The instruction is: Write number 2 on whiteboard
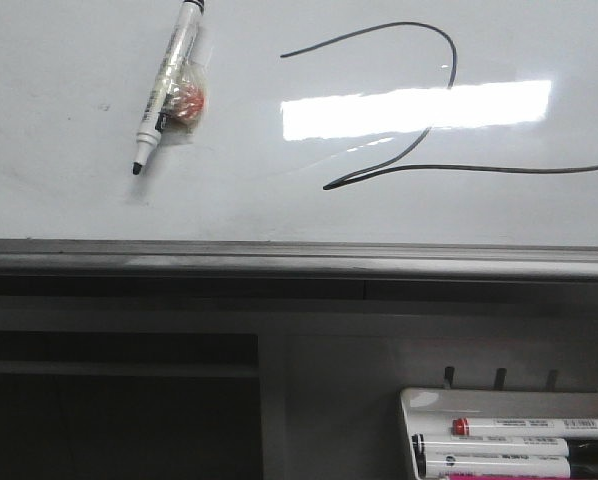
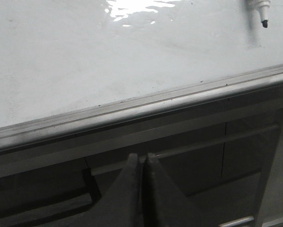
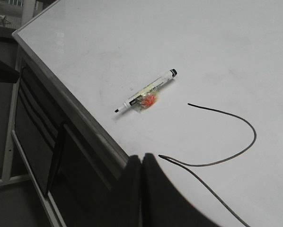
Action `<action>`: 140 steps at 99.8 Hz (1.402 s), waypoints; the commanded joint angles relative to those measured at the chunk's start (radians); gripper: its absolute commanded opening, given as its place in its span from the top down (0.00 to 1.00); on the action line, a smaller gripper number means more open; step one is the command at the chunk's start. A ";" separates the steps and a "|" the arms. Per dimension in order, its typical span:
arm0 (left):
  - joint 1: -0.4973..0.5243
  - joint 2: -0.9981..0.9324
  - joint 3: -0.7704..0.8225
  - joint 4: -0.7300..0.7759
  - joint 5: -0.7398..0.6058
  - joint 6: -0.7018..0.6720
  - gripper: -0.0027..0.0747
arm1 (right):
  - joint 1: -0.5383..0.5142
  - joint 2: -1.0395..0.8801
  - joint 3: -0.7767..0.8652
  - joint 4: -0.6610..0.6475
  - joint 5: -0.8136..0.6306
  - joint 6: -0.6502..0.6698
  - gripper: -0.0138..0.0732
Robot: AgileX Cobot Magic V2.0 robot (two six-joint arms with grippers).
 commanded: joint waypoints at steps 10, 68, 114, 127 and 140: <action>0.004 -0.026 0.012 -0.001 -0.056 -0.009 0.99 | -0.007 0.012 -0.025 0.015 -0.057 -0.003 0.92; 0.004 -0.026 0.012 -0.001 -0.056 -0.009 0.99 | -0.099 0.006 0.090 -0.607 -0.226 0.662 0.92; 0.004 -0.026 0.012 -0.001 -0.056 -0.009 0.99 | -0.365 -0.139 0.309 -0.877 -0.018 1.300 0.93; 0.004 -0.026 0.012 -0.001 -0.056 -0.009 0.99 | -0.365 -0.139 0.309 -0.879 -0.029 1.300 0.93; 0.004 -0.026 0.012 -0.001 -0.056 -0.009 0.99 | -0.365 -0.139 0.309 -0.881 -0.034 1.300 0.93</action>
